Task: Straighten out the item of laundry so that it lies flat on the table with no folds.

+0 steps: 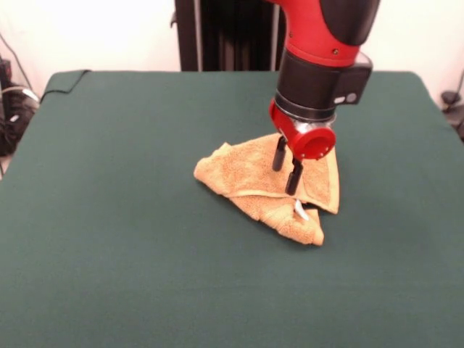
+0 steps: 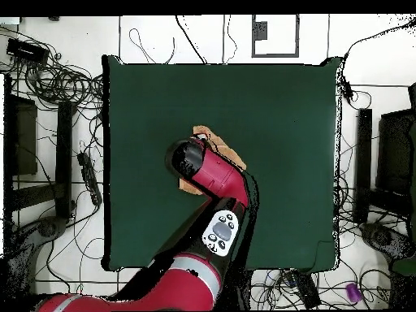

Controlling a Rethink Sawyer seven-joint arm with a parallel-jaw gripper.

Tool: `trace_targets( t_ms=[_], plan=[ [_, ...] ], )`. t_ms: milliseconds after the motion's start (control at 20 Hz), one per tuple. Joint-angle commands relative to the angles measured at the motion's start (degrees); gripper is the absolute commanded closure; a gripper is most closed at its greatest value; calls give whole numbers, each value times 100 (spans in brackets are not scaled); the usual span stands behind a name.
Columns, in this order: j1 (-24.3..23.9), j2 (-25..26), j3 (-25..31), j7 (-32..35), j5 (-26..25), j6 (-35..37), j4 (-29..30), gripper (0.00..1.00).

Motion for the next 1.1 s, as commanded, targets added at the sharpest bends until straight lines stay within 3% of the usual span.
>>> trace_targets(
  t_ms=[50, 450, 1100],
  plan=[
    [155, 178, 768, 1491, 340, 158, 60, 0],
    [79, 538, 1024, 1442, 459, -324, -9, 0],
    [242, 1117, 904, 1550, 651, -364, -364, 0]
  ],
)
